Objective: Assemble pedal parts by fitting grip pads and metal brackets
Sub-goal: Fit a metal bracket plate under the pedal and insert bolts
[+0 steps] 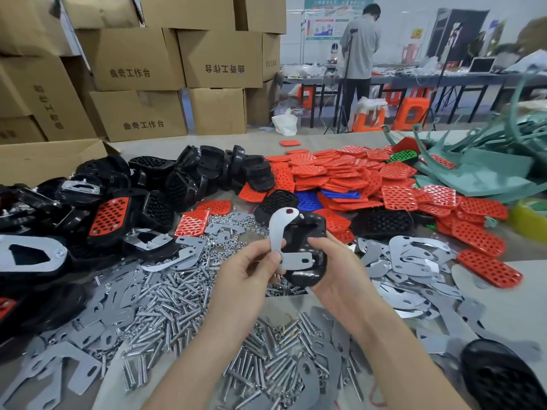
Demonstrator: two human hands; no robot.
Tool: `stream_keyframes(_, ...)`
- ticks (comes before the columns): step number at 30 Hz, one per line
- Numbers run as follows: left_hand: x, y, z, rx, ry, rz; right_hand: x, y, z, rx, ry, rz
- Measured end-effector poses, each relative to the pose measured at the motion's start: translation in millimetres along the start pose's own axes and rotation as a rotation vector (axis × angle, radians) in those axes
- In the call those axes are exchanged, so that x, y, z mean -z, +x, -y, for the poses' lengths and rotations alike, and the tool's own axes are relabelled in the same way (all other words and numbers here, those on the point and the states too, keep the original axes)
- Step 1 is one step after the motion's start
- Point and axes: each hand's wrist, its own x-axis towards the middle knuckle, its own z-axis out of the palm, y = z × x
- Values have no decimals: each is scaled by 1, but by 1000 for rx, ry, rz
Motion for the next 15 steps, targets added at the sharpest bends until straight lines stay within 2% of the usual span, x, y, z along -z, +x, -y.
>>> stream_keyframes(8, 1, -1, 0, 17, 31, -48, -3, -3, -3, -17, -127, 21)
stream_keyframes(15, 1, -1, -2, 1, 86, -14, -4, -4, -4, -28, -159, 43)
